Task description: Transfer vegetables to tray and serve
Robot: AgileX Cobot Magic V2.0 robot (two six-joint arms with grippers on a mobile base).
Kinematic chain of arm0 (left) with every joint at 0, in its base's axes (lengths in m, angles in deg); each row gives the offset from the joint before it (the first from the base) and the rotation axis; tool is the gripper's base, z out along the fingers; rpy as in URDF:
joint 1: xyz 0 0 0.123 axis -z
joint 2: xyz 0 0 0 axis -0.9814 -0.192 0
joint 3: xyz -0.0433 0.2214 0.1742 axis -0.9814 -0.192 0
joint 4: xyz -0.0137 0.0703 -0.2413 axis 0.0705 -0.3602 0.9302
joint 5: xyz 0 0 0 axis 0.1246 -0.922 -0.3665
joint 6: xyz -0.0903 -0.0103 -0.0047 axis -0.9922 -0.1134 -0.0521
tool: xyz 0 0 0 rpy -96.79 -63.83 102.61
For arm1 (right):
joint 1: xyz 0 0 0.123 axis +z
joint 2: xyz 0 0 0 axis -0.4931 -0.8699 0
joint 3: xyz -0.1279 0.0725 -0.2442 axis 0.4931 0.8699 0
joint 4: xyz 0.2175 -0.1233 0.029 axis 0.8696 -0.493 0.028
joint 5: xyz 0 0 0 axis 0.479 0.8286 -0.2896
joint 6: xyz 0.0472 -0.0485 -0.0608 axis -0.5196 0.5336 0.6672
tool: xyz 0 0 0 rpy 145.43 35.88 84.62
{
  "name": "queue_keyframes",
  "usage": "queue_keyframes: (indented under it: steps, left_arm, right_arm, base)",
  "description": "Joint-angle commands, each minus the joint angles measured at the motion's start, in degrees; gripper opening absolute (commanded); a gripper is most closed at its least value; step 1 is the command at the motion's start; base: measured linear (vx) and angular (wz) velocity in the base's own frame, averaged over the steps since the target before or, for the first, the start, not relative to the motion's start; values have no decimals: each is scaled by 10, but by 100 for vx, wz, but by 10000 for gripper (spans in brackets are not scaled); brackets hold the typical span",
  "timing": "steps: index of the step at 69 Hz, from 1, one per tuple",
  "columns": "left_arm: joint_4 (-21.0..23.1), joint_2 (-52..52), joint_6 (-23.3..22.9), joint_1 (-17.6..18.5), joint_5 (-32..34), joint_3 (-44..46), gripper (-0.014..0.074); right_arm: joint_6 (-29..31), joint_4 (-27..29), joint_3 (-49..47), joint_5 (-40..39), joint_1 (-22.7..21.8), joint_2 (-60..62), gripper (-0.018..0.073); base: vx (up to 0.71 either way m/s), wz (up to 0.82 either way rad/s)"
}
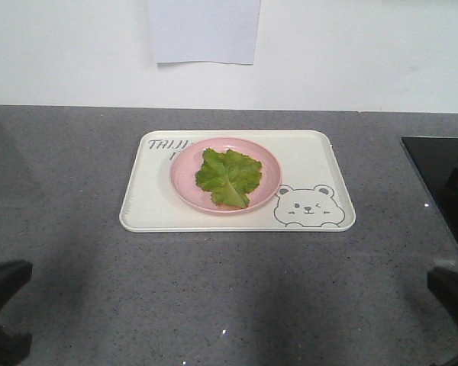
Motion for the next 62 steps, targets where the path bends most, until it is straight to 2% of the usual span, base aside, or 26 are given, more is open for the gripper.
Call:
queue_keyframes:
  steps: [1,8,23,62]
  left_arm:
    - [12,15,-7,2,85,-43,-7]
    - [14,18,-7,2,117,-75,-7]
    - [14,19,-7,2,159,-76,-7]
    - [14,19,-7,2,159,-76,-7]
  right_arm:
    - [6,11,29,-72,-2,36,-6]
    - [6,11,40,-89,-2,60,-6]
    - [6,10,41,-96,-2,65,-6]
    - [6,11,41,-94,-2,65,-6]
  base:
    - [0,0]
    - [0,0]
    - [0,0]
    - [0,0]
